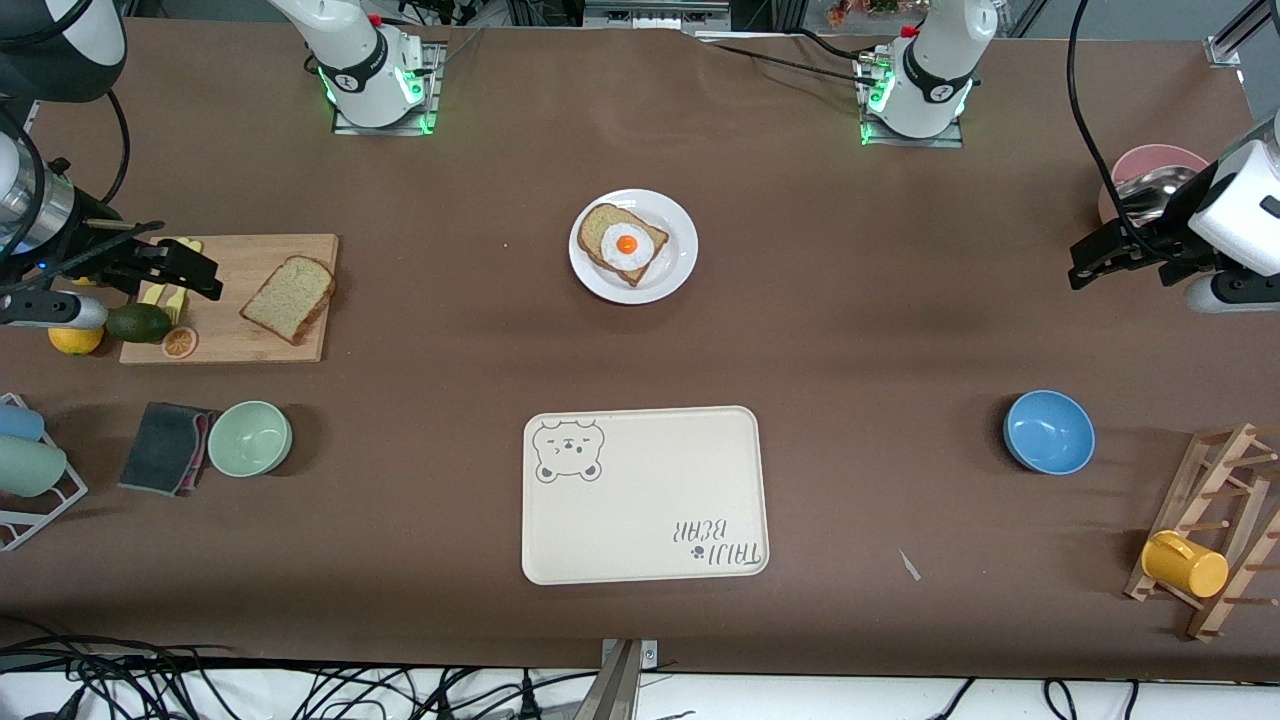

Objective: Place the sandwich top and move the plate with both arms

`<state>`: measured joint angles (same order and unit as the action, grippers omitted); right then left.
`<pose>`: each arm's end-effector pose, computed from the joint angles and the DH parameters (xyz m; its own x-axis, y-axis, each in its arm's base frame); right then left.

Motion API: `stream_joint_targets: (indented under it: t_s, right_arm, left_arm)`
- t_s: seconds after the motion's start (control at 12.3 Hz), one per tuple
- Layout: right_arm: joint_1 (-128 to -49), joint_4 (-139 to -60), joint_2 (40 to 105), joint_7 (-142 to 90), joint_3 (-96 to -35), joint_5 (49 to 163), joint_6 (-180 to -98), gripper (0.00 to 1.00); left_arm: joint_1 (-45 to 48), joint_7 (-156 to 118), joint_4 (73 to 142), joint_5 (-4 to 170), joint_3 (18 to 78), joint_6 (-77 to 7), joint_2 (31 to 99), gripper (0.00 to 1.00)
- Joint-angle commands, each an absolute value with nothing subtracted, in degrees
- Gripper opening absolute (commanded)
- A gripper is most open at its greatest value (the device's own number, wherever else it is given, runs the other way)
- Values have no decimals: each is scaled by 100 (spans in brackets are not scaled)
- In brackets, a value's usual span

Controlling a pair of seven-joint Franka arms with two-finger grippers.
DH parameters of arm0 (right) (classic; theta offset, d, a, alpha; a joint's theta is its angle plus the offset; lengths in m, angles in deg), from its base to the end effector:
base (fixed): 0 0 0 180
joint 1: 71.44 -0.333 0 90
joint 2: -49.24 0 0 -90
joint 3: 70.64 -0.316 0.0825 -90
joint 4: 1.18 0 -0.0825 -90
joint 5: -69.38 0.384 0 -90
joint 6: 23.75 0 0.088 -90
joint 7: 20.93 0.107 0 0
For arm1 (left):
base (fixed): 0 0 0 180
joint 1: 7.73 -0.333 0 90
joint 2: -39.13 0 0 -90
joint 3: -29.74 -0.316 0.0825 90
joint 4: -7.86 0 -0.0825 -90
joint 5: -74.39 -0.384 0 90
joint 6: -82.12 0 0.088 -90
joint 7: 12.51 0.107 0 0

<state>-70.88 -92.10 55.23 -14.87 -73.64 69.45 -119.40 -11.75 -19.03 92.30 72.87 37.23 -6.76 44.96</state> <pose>0.5913 0.0239 0.5655 0.9977 -0.0634 -0.0224 -0.0635 -0.9980 -0.0043 0.5830 -0.0284 0.6111 0.9983 0.0541 -0.0217 0.0537 -0.9984 -0.0159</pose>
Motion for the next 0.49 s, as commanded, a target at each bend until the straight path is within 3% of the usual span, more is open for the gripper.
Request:
stream_joint_targets:
  t_s: [0.0, 0.41]
  right_arm:
    - [-7056, -9109, 5478, -1442, -7406, 6974, -11806, 100]
    - [-7056, -9127, 5496, -1434, -7406, 6973, -11674, 100]
  left_arm:
    - [-1160, -1946, 9118, 7439, 3712, -560, 4501, 100]
    - [-1151, -1946, 9100, 7439, 3721, -560, 4493, 100]
